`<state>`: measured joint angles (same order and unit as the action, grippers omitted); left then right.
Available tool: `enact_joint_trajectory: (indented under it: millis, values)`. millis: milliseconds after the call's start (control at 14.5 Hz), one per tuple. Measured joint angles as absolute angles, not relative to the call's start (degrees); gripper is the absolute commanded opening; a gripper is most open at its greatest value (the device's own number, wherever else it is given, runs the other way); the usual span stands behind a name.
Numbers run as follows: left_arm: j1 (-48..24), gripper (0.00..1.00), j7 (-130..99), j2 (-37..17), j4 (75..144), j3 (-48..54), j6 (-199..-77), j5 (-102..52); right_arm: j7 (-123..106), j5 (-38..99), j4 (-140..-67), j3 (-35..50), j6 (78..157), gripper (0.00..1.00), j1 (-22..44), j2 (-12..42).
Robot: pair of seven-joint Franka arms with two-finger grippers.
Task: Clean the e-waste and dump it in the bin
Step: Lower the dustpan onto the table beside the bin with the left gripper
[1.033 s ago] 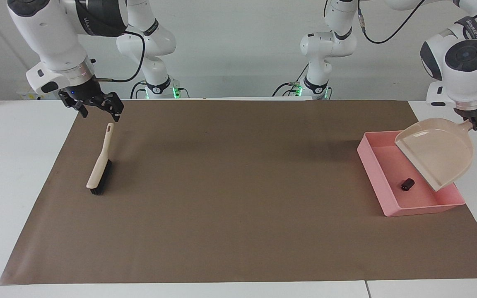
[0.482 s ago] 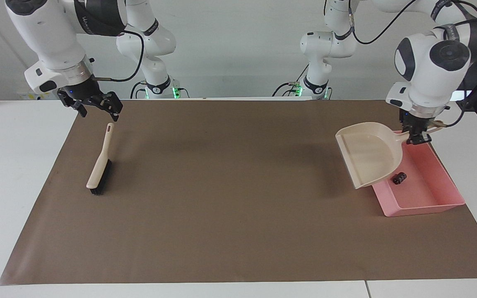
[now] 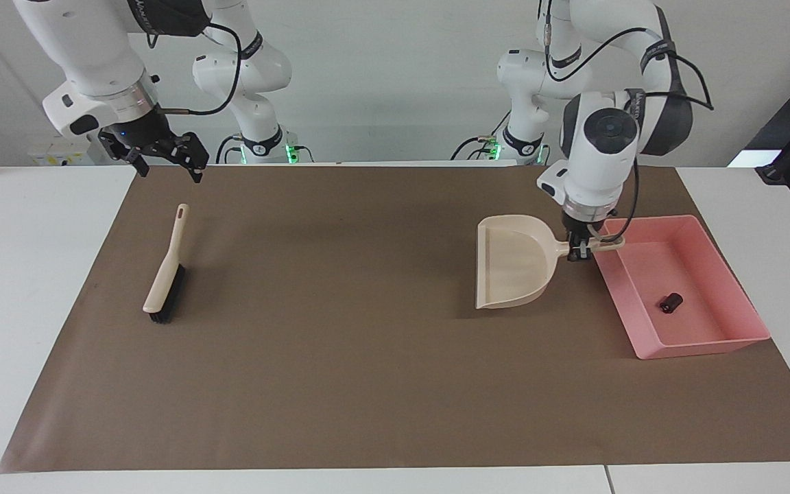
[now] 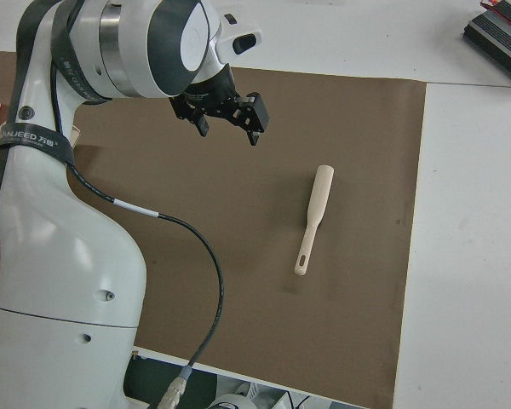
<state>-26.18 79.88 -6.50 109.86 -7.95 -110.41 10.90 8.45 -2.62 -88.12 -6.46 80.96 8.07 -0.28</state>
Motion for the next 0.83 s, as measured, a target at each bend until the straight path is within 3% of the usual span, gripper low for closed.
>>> enact_joint_trajectory:
  millis: [826]
  values:
    - [-26.29, 0.03, 72.71, -12.22, 112.30, -8.64, -117.97, 10.89, 8.45, -2.62, -88.14, -3.08, 80.92, 1.00, 3.83, -0.18]
